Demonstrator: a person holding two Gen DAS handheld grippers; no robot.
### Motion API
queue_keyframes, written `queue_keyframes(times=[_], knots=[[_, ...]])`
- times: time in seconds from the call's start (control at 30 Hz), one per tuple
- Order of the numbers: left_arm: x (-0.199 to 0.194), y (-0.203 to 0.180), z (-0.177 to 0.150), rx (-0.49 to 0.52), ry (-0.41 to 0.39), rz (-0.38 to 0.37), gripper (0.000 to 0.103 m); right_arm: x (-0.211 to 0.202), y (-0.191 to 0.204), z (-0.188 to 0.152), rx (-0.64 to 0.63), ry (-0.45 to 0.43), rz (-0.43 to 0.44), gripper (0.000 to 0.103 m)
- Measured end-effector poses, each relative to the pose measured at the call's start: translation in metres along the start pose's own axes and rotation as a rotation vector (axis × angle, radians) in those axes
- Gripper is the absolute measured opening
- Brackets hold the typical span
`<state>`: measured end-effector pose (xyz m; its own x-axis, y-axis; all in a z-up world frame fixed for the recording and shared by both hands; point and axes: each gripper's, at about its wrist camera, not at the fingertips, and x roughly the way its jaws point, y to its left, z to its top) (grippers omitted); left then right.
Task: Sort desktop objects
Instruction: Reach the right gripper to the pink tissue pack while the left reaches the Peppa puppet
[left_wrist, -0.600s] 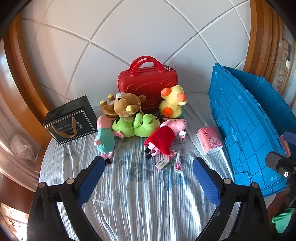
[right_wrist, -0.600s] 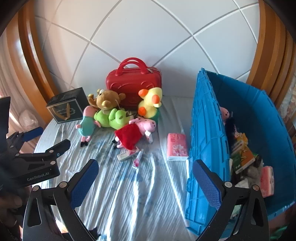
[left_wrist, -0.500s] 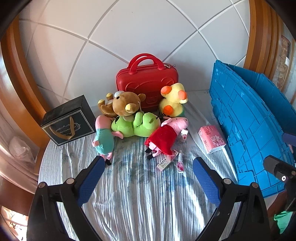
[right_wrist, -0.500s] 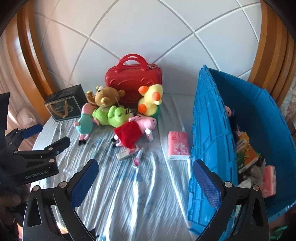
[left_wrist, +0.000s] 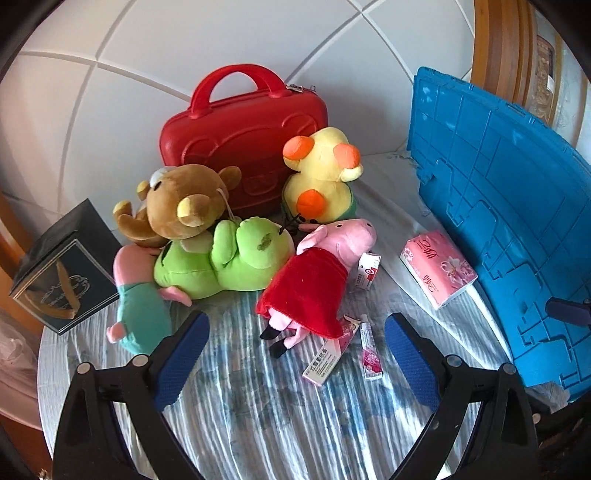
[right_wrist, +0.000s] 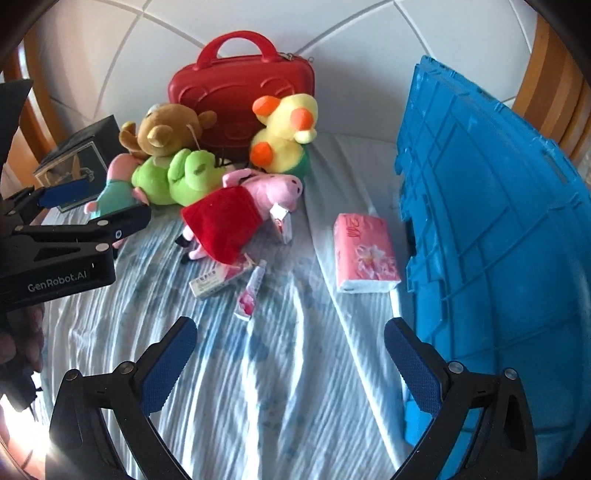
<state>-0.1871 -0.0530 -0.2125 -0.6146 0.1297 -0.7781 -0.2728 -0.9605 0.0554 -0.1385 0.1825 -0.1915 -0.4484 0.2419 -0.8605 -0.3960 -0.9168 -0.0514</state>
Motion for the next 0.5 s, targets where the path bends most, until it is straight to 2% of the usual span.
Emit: queue_keyframes(times=[0.2, 0.3, 0.5], knots=[[0.078, 0.007, 0.004, 0.009, 0.044, -0.028, 0.097, 0.074, 0.0, 0.006, 0.015, 0.025, -0.092, 0.103], [0.114, 0.008, 0.004, 0.017, 0.096, -0.033, 0.097, 0.106, -0.006, 0.015, 0.017, 0.042, -0.163, 0.103], [0.146, 0.004, 0.003, 0.022, 0.13, -0.037, 0.097, 0.159, -0.021, 0.03, 0.018, 0.091, -0.3, 0.103]])
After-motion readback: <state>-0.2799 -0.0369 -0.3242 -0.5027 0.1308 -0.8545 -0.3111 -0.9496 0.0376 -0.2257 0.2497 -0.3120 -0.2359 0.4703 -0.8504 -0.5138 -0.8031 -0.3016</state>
